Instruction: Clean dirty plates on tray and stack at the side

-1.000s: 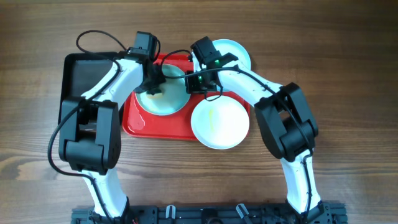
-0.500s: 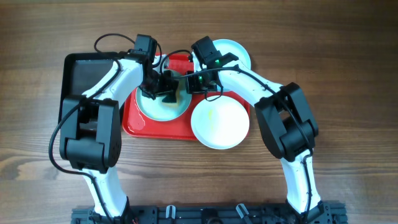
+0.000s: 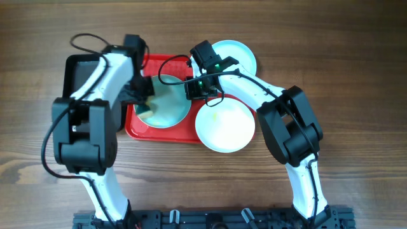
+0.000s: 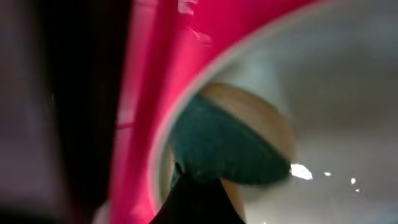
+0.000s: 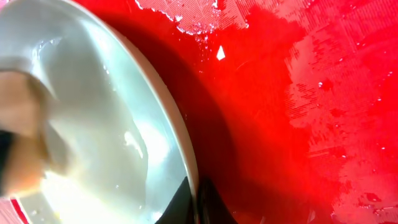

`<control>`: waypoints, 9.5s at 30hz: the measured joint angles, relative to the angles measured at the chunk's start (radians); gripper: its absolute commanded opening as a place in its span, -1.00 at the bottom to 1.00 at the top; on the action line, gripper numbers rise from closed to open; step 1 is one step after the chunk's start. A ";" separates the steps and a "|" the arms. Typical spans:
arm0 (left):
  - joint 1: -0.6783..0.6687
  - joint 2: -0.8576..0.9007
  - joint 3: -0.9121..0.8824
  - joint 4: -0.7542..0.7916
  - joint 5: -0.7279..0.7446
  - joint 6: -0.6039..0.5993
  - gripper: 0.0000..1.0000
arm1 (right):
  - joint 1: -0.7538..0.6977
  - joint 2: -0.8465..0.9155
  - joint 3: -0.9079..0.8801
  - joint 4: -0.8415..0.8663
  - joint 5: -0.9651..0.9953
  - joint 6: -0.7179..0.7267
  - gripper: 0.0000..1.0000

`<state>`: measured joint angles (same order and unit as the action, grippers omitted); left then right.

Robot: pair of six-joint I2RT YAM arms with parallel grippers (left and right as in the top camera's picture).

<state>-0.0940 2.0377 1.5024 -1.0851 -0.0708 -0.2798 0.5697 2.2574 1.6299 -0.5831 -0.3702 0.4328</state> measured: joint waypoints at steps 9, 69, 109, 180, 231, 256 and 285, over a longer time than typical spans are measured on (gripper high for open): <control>0.055 -0.002 0.298 -0.113 -0.100 -0.031 -0.92 | -0.010 -0.002 0.000 -0.023 0.006 0.008 -0.91; 0.218 -0.032 0.303 -0.188 -0.058 -0.101 -0.92 | 0.316 -0.260 0.013 -0.151 0.917 0.061 -0.91; 0.218 -0.032 0.303 -0.187 -0.058 -0.101 -0.92 | 0.055 -0.019 0.012 0.099 0.174 -0.430 -0.40; -0.140 -0.052 -0.146 0.257 0.219 0.119 -0.92 | 0.057 -0.025 0.024 -0.034 0.322 0.179 -0.91; -0.189 -0.060 -0.153 0.276 -0.241 -0.063 -0.92 | 0.061 -0.025 0.022 -0.037 0.288 0.137 -0.91; -0.063 -0.149 -0.015 0.152 -0.220 -0.190 -0.92 | 0.059 -0.025 0.022 -0.040 0.271 0.084 -0.91; 0.272 -0.231 0.008 0.023 0.036 -0.212 -0.92 | 0.453 -0.329 0.027 -0.082 1.395 -0.159 -0.92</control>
<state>0.1776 1.8065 1.5108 -1.0622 -0.0345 -0.4923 1.0225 1.9282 1.6573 -0.6647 1.0252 0.2733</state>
